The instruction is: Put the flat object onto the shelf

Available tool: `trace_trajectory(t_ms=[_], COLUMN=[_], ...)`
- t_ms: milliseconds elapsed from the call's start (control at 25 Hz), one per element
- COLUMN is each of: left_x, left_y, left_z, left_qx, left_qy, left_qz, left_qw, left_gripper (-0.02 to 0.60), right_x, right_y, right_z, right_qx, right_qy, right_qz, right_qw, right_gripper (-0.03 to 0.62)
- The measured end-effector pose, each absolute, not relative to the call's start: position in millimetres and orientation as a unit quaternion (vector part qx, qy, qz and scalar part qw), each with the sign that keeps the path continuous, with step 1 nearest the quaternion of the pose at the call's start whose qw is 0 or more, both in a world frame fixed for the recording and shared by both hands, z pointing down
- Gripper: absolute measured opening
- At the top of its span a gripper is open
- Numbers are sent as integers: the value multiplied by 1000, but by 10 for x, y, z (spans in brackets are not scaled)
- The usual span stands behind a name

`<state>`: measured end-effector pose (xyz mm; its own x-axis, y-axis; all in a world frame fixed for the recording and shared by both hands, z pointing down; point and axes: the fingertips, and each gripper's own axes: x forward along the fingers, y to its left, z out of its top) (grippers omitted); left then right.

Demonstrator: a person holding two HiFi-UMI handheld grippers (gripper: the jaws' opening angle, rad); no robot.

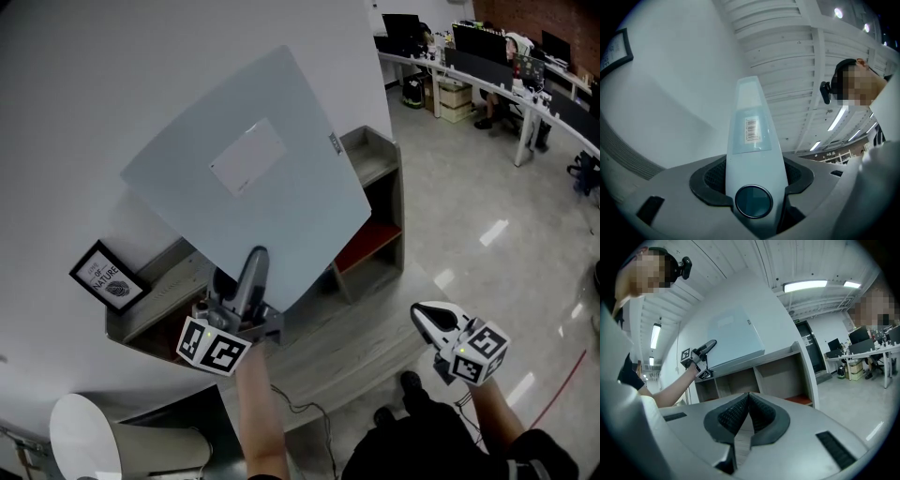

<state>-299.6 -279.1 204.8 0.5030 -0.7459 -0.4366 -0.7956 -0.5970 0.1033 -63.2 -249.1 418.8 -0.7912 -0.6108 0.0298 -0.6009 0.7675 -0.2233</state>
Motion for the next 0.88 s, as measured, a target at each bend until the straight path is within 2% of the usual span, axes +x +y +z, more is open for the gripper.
trace_trajectory(t_ms=[880], left_x=[-2442], left_y=[-4248], left_z=[1931], left_qx=[-865], left_qy=[472], left_qz=[155], left_qw=[67], left_gripper=[284], right_x=[-197], right_y=[-3427], right_z=[4037], right_qx=[-310], right_qy=[943], right_qz=[-112], right_qw=[41], right_gripper=[14])
